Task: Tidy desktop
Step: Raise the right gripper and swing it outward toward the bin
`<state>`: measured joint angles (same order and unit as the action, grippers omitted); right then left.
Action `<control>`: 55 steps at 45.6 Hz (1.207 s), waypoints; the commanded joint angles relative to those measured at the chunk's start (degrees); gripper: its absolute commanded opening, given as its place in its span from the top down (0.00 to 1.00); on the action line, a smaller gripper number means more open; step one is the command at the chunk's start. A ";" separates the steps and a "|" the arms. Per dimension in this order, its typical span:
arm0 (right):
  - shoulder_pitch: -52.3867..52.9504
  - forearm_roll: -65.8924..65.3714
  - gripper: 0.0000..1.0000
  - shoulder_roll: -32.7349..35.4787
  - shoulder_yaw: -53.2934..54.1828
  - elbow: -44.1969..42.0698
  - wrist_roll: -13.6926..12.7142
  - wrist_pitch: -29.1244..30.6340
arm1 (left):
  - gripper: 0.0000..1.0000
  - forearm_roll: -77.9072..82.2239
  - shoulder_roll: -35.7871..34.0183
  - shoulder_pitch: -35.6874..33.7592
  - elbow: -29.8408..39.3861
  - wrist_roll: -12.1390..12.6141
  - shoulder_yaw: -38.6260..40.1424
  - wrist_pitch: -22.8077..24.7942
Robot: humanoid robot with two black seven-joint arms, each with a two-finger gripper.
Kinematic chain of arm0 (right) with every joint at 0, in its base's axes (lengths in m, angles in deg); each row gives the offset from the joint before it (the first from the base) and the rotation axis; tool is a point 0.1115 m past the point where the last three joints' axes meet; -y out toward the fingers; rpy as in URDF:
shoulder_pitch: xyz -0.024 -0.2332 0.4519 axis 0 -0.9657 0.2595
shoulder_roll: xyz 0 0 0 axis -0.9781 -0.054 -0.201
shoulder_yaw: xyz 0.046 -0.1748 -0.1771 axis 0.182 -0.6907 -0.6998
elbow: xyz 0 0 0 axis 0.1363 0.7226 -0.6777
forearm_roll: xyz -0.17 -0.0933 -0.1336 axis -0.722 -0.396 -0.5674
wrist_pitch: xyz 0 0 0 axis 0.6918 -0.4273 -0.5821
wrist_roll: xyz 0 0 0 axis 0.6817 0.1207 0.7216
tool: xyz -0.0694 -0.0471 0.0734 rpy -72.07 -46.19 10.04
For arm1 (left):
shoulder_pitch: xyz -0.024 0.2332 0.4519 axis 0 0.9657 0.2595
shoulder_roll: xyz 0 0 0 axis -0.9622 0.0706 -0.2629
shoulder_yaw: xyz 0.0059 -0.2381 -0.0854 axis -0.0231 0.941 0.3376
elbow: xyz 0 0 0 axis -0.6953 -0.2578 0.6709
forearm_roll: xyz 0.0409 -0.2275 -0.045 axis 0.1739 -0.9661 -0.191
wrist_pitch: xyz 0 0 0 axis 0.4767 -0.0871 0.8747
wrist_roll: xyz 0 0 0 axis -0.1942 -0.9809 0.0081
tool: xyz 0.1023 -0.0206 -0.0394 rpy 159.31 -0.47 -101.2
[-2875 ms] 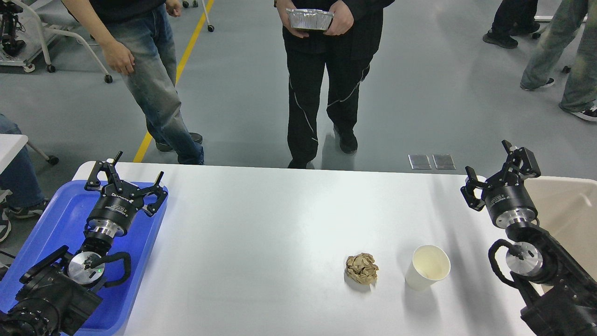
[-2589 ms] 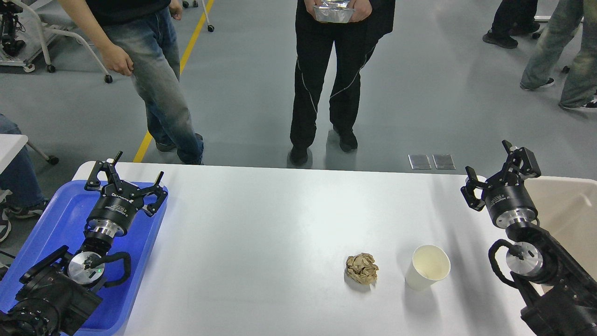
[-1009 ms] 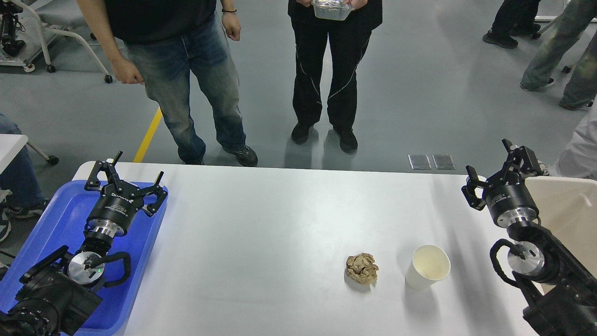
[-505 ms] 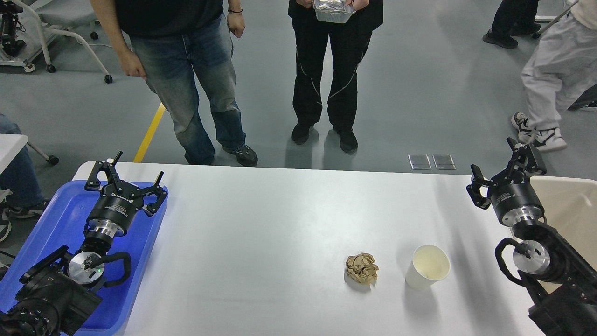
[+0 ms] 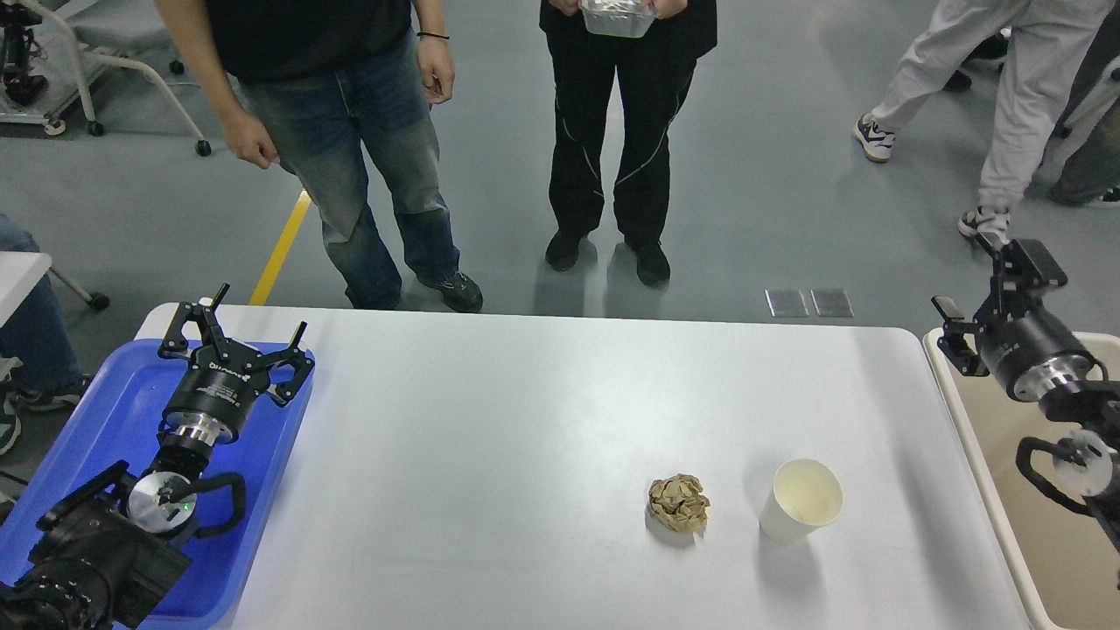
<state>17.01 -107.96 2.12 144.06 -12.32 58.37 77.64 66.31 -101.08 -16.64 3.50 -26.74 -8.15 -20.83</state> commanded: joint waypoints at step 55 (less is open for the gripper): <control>35.66 -34.24 0.01 23.85 -63.86 15.42 0.08 9.09 | 0.00 0.00 -0.04 0.00 -0.01 -0.01 0.00 0.00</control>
<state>50.96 -137.41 23.71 80.97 -0.15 58.45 84.37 66.31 -101.07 -16.64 3.49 -26.75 -8.15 -20.83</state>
